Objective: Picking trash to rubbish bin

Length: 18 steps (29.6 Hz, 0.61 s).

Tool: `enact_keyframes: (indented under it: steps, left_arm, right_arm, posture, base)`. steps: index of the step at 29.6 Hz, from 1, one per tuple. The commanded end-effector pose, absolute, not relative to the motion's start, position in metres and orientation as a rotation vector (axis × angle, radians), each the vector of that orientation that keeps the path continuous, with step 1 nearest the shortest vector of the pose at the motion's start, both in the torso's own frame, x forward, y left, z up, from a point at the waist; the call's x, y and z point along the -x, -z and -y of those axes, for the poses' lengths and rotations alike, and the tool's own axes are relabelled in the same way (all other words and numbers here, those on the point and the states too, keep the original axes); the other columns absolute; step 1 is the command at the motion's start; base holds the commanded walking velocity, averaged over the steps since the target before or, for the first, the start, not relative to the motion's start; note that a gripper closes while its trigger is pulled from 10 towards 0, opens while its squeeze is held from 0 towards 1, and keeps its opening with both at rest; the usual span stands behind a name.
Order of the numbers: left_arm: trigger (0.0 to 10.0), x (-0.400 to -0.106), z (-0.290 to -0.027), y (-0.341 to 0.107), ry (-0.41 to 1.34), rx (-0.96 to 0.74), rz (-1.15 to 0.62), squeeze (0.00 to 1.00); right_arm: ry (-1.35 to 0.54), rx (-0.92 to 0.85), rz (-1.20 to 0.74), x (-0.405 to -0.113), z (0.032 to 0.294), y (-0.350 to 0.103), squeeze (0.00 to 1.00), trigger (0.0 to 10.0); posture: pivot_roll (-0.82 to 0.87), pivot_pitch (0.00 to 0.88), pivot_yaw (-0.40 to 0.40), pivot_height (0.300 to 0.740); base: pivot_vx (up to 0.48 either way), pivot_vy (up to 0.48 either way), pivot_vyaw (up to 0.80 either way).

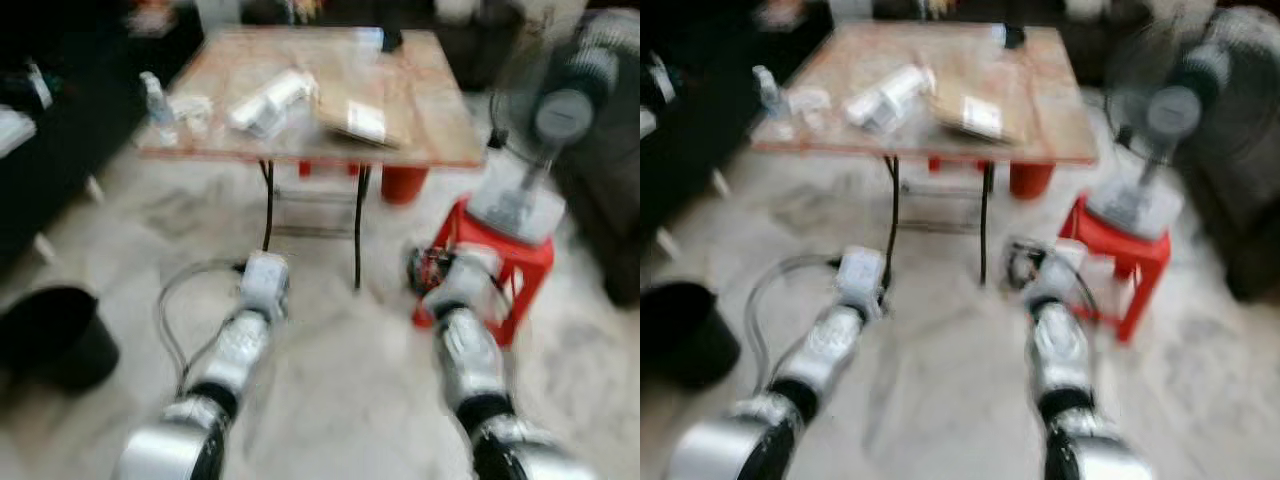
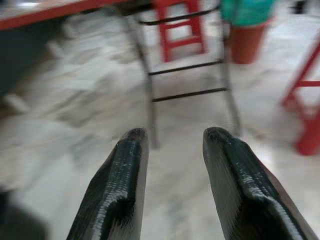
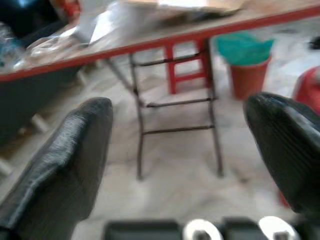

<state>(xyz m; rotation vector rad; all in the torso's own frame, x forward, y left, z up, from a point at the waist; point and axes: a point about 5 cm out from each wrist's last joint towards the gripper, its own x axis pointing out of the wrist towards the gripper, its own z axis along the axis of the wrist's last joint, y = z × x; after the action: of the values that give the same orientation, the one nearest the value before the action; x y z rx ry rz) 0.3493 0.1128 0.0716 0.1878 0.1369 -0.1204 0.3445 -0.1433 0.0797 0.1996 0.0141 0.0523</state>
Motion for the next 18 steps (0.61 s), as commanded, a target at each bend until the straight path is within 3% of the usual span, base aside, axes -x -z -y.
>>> enact_keyframes:
  steps: [1, 9, 13, 18]
  left_arm:
    - [10.0, -0.349, -0.094, -0.075, 0.184, -0.216, -0.115, 0.0]
    - [10.0, -0.356, -0.079, -0.091, 0.215, -0.2, -0.064, 0.0]
    - [10.0, -0.356, -0.077, -0.092, 0.231, -0.154, -0.076, 0.0]
    - [10.0, -0.358, -0.072, -0.107, 0.239, -0.188, 0.03, 0.0]
  right_arm:
    - [-0.043, -0.191, 0.017, -0.347, 0.152, -0.087, 0.0, 10.0]
    - [-0.158, -0.168, 0.087, -0.353, 0.126, -0.108, 0.0, 10.0]
    - [-0.161, -0.167, 0.091, -0.354, 0.125, -0.11, 0.0, 10.0]
    - [-0.175, -0.15, 0.095, -0.355, 0.126, -0.116, 0.0, 10.0]
  posture:
    - [-0.15, 0.027, 0.011, 0.74]
    - [-0.15, 0.021, 0.003, 0.74]
    - [-0.15, 0.021, 0.003, 0.74]
    - [-0.16, 0.02, -0.002, 0.74]
  base:
    - [0.0, 0.0, 0.0]
    - [0.0, 0.0, 0.0]
    - [0.0, 0.0, 0.0]
    - [0.134, 0.0, 0.0]
